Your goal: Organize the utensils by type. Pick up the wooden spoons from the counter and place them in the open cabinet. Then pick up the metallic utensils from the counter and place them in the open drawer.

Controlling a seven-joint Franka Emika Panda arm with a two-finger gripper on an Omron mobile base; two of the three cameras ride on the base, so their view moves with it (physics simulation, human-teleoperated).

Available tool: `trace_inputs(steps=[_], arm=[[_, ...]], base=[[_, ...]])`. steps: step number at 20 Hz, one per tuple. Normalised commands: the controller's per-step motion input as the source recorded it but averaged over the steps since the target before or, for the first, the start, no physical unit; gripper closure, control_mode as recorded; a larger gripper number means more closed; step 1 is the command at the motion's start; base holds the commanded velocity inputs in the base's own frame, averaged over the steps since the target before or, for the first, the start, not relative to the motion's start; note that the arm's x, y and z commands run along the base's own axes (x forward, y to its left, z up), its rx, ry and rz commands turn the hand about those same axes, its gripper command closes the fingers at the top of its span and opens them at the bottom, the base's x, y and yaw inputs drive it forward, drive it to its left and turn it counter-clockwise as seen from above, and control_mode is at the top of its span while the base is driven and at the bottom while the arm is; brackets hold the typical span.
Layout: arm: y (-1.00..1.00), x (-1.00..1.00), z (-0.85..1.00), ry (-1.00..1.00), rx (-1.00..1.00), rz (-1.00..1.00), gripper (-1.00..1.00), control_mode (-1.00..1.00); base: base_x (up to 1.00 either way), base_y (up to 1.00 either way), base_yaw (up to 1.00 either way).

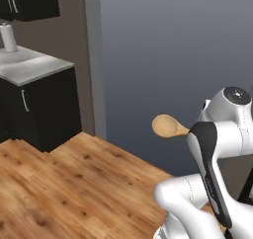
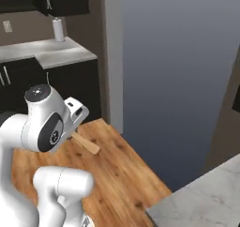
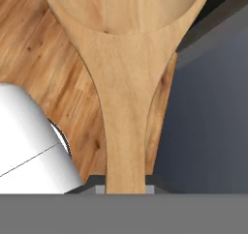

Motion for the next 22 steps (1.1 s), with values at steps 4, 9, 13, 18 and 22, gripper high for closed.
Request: trace_inputs(steps=[4, 9, 13, 18, 22], arm=[[0.00, 0.00, 0.00, 0.00, 0.00, 0.00, 1.00, 1.00], [0.00, 0.00, 0.00, 0.00, 0.00, 0.00, 1.00, 1.00], [0.00, 0.00, 0.00, 0.00, 0.00, 0.00, 1.00, 1.00], [0.00, 0.00, 0.00, 0.00, 0.00, 0.00, 1.00, 1.00], [0.00, 0.00, 0.00, 0.00, 0.00, 0.00, 1.00, 1.00]], base=[[0.29, 0.97, 0.25], [0.56, 0.75, 0.33], [0.75, 0.50, 0.37], [0.75, 0.40, 0.43], [0.72, 0.28, 0.53]])
